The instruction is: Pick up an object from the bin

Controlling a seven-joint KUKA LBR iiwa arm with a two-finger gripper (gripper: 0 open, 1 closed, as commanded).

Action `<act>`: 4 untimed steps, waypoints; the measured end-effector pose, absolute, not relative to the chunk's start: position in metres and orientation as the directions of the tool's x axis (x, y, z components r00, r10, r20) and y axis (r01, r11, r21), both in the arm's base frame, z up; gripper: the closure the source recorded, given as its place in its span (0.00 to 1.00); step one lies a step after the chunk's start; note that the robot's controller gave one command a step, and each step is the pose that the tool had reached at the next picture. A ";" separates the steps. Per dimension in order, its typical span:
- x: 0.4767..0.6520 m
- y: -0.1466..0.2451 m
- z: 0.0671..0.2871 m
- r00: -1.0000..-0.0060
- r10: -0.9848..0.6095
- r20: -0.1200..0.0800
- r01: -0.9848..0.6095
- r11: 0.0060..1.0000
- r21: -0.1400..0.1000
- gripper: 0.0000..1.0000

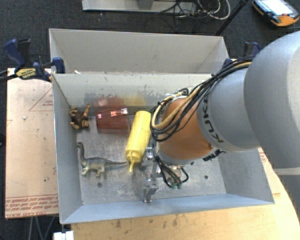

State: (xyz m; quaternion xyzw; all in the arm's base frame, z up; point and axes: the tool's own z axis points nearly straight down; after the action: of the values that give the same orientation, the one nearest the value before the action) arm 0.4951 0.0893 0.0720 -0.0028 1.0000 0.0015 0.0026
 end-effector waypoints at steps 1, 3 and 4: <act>0.521 0.066 0.081 -0.994 -0.105 -0.002 -0.105 0.994 0.001 1.00; 0.513 0.051 0.097 -0.977 -0.211 0.004 -0.211 0.977 0.004 1.00; 0.518 0.047 0.139 -0.882 -0.471 0.002 -0.471 0.882 -0.004 1.00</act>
Offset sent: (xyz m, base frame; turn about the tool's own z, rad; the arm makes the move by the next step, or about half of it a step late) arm 0.0000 0.0000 0.0000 0.0000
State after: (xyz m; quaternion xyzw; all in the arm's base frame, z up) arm 0.5180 0.0471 0.1393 -0.2430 0.9700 -0.0021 -0.0004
